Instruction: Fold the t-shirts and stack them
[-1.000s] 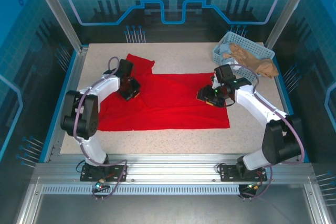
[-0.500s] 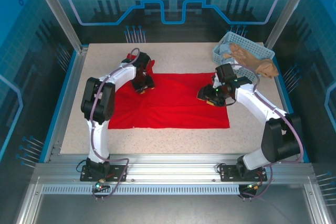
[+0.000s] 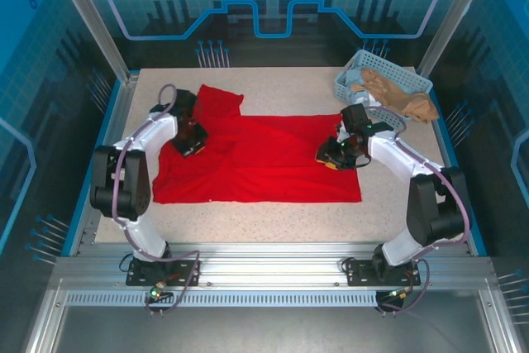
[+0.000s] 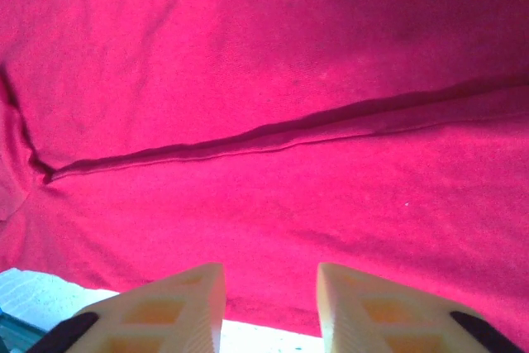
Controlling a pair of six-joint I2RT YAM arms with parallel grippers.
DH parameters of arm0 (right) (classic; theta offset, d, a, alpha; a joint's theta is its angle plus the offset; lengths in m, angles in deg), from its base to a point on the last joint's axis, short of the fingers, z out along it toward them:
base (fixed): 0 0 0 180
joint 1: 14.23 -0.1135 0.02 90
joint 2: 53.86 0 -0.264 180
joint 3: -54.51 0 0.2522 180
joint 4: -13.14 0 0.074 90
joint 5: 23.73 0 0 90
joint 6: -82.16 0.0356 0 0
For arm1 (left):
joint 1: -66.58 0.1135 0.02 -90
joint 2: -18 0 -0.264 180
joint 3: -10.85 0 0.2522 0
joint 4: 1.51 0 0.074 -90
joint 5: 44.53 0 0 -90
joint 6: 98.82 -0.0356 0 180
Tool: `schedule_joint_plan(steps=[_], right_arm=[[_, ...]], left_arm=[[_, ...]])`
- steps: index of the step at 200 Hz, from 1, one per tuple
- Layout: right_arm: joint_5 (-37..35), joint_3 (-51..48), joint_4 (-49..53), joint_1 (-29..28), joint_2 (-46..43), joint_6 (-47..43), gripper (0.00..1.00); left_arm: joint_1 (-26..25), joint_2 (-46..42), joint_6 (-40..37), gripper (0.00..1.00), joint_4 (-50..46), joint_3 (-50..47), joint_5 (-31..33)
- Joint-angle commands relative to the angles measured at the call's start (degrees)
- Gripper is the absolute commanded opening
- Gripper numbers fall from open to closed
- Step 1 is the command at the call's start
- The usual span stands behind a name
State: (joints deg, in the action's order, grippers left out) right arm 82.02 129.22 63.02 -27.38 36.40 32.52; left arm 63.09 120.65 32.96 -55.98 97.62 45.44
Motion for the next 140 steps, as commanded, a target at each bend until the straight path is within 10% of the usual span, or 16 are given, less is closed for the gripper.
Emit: schedule_joint_plan(steps=[1,81,140], right_arm=[[1.6,0.2,-0.8,1.5,1.9,-0.1,0.33],[-0.1,-0.5,1.4,1.8,-0.5,-0.5,0.33],[-1.5,-1.8,1.4,3.4,-0.7,-1.0,0.35]], left_arm=[[3.0,6.0,1.4,0.04,2.1,2.1,-3.0],[6.6,24.0,-3.6,0.04,-3.0,26.4,-4.1],[5.5,4.4,-0.9,0.21,-4.5,10.1,2.4]])
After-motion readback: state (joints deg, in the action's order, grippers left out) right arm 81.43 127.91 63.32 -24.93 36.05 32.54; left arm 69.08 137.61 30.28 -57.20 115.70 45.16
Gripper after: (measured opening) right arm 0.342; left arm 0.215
